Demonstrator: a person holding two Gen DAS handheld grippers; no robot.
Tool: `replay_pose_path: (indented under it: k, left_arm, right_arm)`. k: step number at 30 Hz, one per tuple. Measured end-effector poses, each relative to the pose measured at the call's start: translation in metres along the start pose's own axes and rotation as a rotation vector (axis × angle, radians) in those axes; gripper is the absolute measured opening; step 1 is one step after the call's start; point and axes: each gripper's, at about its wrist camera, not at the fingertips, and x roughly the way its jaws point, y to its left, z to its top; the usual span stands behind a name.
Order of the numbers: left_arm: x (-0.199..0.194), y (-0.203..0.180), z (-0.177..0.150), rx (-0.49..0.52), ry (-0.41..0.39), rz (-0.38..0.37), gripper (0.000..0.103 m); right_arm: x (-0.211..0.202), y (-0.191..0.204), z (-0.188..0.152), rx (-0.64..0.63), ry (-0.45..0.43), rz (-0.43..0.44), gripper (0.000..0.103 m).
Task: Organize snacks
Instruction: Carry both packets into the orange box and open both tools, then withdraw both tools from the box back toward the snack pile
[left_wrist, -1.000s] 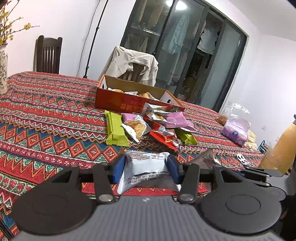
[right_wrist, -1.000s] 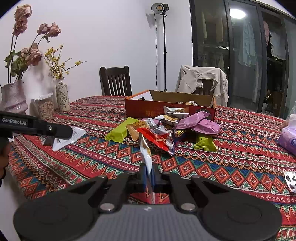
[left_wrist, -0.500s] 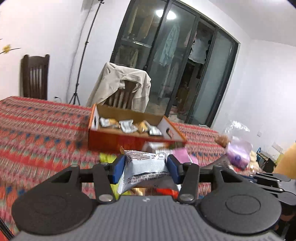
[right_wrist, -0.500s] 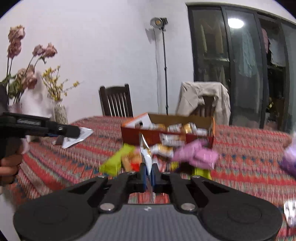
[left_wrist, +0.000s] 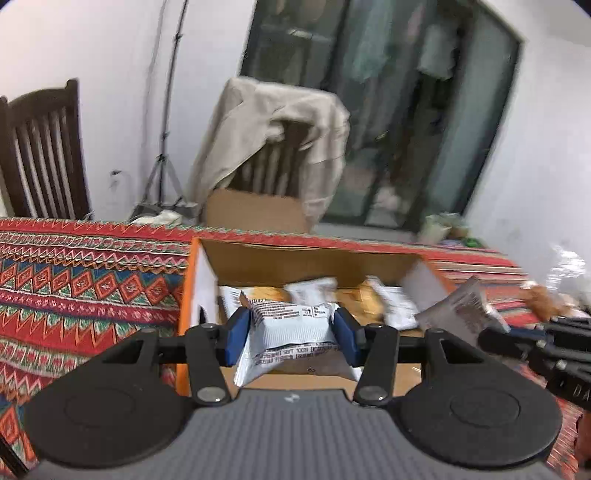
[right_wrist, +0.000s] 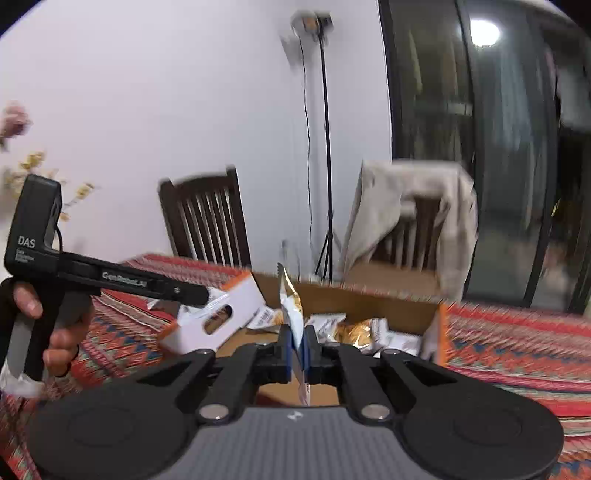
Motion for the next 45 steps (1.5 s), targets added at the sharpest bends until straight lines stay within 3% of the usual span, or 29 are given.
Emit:
replay_pose_path:
  k: [5,9,13,16,18,24,26,34,39,45]
  left_arm:
    - [0.061,0.010,0.010,0.007,0.054,0.046,0.051]
    - [0.078,0.015,0.007,0.017,0.078,0.071,0.053]
    - [0.077,0.013,0.002,0.057,0.076,0.052,0.055]
    - [0.072,0.016,0.002,0.051,0.076,0.057,0.056]
    - [0.065,0.018,0.003,0.046,0.072,0.070,0.056]
    - [0.015,0.016,0.010,0.053,0.044,0.065,0.057]
    - [-0.011,0.012,0.011,0.065,0.024,0.054,0.063]
    - [-0.125,-0.018,-0.004,0.111,-0.039,0.023,0.076]
    - [-0.204,-0.036,-0.045,0.132,-0.112,-0.024,0.084]
    - [-0.281,-0.062,-0.125,0.163,-0.210,-0.044,0.093]
  right_arm:
    - [0.110,-0.014,0.016,0.106,0.171,0.038,0.006]
    - [0.166,-0.023,0.017,0.238,0.251,0.066,0.006]
    - [0.193,-0.025,0.006,0.337,0.321,0.098,0.012]
    - [0.201,-0.020,0.005,0.279,0.351,0.032,0.017]
    - [0.198,-0.016,0.007,0.237,0.350,-0.010,0.029]
    - [0.155,-0.014,0.026,0.155,0.292,-0.044,0.030]
    - [0.130,-0.011,0.036,0.120,0.268,-0.052,0.032]
    - [0.007,0.007,0.055,0.012,0.159,-0.080,0.057]
    - [-0.078,0.022,0.034,-0.037,0.078,-0.086,0.082]
    - [-0.174,0.043,-0.021,-0.086,-0.023,-0.111,0.088]
